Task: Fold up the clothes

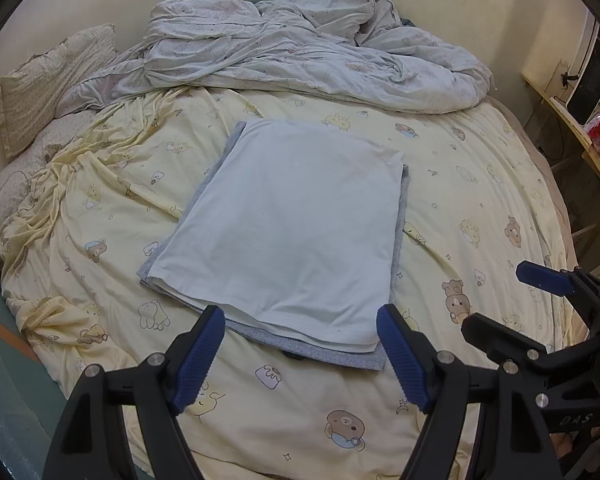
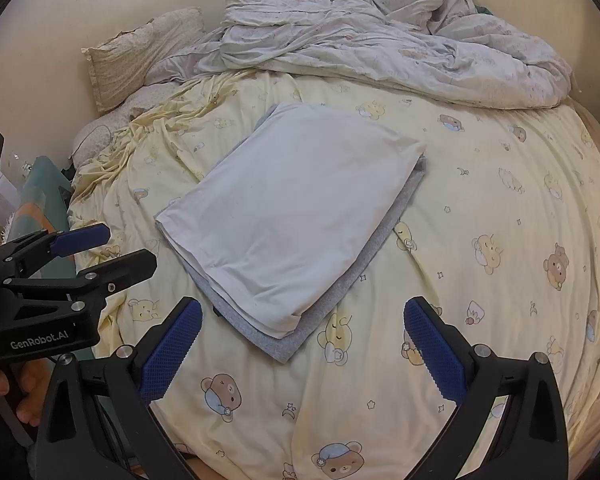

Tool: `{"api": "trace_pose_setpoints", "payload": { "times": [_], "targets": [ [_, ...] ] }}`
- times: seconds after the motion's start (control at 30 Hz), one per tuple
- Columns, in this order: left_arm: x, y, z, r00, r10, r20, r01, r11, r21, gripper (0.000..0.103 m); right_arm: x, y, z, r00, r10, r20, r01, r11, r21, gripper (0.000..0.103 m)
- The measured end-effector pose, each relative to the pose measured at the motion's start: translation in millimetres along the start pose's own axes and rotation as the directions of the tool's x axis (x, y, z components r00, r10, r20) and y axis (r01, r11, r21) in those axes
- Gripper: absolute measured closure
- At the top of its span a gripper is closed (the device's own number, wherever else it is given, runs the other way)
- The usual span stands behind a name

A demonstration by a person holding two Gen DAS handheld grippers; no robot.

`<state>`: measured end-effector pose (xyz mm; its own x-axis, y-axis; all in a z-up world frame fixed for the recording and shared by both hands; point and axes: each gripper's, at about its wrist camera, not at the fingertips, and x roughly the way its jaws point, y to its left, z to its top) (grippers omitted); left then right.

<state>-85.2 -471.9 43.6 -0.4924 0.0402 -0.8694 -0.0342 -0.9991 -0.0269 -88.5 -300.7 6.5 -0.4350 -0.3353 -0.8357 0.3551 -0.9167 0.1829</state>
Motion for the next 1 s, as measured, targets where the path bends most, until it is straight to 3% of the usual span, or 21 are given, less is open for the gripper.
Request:
{"api": "trace_pose_setpoints", "payload": {
  "times": [1.0],
  "targets": [
    [2.2, -1.3, 1.5, 1.000, 0.000, -0.010, 0.000, 1.000, -0.002, 0.024, -2.7, 1.3, 1.0, 1.000, 0.007, -0.005, -0.007, 1.000, -0.009, 0.001]
  ]
}}
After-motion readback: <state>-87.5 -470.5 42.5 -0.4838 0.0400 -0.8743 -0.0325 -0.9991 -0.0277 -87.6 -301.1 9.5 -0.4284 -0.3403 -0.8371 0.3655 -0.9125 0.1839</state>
